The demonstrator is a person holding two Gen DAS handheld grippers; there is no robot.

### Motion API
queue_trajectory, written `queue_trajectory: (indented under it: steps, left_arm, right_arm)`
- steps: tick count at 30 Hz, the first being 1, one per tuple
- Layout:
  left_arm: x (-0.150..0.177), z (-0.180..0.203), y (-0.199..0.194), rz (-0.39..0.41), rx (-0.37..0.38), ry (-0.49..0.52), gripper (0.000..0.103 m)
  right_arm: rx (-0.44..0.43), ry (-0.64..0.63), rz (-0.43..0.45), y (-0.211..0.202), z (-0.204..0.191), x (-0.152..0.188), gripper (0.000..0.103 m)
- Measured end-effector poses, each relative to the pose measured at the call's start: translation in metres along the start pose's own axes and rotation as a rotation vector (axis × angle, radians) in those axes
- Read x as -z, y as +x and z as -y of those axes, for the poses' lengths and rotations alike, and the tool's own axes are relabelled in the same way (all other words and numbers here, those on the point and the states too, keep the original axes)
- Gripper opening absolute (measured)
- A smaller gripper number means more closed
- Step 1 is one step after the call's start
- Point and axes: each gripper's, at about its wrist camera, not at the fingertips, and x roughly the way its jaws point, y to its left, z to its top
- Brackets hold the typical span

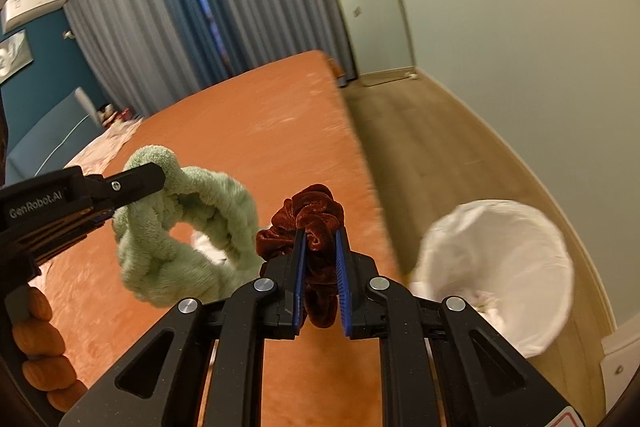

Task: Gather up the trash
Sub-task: 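Carry both scrunchies over the white bin and open both tools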

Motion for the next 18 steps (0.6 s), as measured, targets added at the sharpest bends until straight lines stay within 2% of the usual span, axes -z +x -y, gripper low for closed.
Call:
queue_trajectory:
  steps: [5,10,18]
  left_arm:
    - [0.01,0.059,0.016,-0.025,0.067,0.089,0.018]
    - [0.016,0.102,0.037,-0.042,0.124,0.14,0.018]
    - [0.024,0.151,0.07,-0.095,0.177,0.189,0.018]
  right_arm:
    - [0.06,0.052,0.015,-0.01,0.046,0.001,0.013]
    - [0.124,0.106,0.016,-0.019,0.091,0.006,0.013]
    - [0.203,0.159,0.011,-0.025,0.138,0.015,0.013]
